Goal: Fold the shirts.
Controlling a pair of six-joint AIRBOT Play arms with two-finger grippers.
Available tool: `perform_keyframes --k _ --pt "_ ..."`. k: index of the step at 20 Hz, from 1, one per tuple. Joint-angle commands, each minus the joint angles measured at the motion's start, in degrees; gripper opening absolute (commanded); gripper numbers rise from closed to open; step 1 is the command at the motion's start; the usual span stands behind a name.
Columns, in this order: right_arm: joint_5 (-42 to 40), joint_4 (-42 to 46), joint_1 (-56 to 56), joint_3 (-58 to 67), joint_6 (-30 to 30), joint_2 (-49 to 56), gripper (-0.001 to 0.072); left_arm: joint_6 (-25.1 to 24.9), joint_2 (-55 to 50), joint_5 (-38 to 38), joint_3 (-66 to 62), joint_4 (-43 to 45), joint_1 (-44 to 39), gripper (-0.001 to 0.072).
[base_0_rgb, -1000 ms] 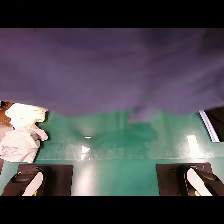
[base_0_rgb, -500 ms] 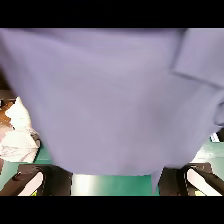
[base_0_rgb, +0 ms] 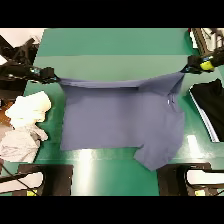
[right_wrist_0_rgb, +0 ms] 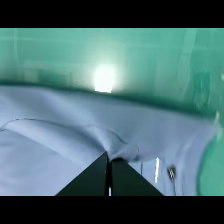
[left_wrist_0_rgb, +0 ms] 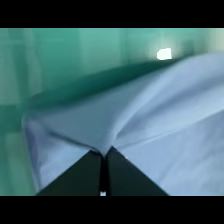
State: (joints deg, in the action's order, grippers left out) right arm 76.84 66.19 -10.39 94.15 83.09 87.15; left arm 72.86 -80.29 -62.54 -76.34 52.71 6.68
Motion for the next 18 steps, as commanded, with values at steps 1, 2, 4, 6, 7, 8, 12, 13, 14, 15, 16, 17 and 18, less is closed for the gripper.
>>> perform_keyframes --k 1,2,4,6,7,8,12,13,14,15,16,17,18 --pt "-11.1 -0.1 1.3 -1.0 1.0 6.1 0.001 -5.8 -5.6 14.3 0.8 -9.5 0.0 0.0025" --pt "-14.0 -0.1 1.4 -1.0 1.0 6.6 0.001 -7.6 -5.7 17.5 0.7 -11.4 0.0 0.0025" --pt "-20.0 -0.1 1.3 -1.0 1.0 6.6 0.001 -8.2 -5.8 23.3 0.7 -11.6 0.0 0.0025" --pt "-24.2 0.0 1.3 -1.0 1.0 6.3 0.001 -8.9 -5.9 25.9 0.7 -11.3 0.0 0.0025" --pt "-24.8 0.0 1.3 -1.0 1.0 6.4 0.001 -8.9 -5.9 25.9 0.7 -10.7 0.0 0.0026" --pt "-24.5 0.1 1.3 -1.0 0.8 6.4 0.001 -9.5 -5.9 25.5 0.8 -10.1 0.0 0.0025" --pt "-15.3 8.7 2.5 -1.1 0.8 6.4 0.001 -11.4 -5.9 15.8 0.9 -3.6 0.0 0.0025" --pt "-12.1 11.2 3.0 -1.4 0.8 6.4 0.001 -11.4 -6.0 11.8 0.9 -0.9 0.0 0.0025" --pt "-9.6 13.4 3.6 -2.6 0.6 5.8 0.001 -11.4 -6.1 8.3 0.9 1.6 0.0 0.0025" --pt "-8.7 14.5 4.1 -4.9 0.5 4.8 0.001 -11.4 -6.1 5.8 1.5 3.4 0.0 0.0024" --pt "-8.7 14.9 4.6 -7.7 0.5 3.6 0.001 -11.4 -6.1 4.3 2.4 4.7 0.0 0.0025" --pt "-9.7 14.9 4.7 -10.6 0.6 2.4 0.001 -11.4 -6.1 4.3 3.7 5.6 0.0 0.0025" --pt "-11.1 14.7 4.7 -13.4 0.6 1.2 0.001 -11.4 -6.1 5.2 5.3 5.7 0.0 0.0025"
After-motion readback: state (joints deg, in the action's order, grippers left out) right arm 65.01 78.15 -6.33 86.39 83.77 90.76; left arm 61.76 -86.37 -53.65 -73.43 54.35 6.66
